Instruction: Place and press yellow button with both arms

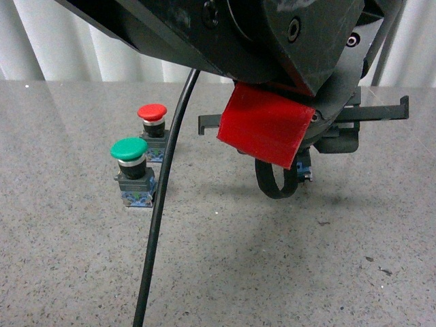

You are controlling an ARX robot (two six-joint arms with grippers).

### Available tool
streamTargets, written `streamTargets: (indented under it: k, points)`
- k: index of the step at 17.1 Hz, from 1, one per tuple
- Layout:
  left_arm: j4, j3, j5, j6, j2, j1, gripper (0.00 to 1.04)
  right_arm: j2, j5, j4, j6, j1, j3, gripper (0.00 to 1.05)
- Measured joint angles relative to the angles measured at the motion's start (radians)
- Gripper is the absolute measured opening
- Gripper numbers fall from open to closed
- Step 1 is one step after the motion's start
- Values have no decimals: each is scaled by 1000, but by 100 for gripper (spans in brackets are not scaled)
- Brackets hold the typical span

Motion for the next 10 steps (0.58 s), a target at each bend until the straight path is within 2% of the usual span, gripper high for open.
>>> streamTargets:
  k: [5, 8, 10]
  points:
    - [8, 5, 8, -2, 18, 12, 37, 0, 0, 0, 0, 0, 0, 98]
    - [40, 5, 8, 4, 18, 11, 64, 0, 0, 0, 0, 0, 0, 98]
    - [53, 4, 8, 10, 16, 10, 86, 0, 0, 0, 0, 0, 0, 98]
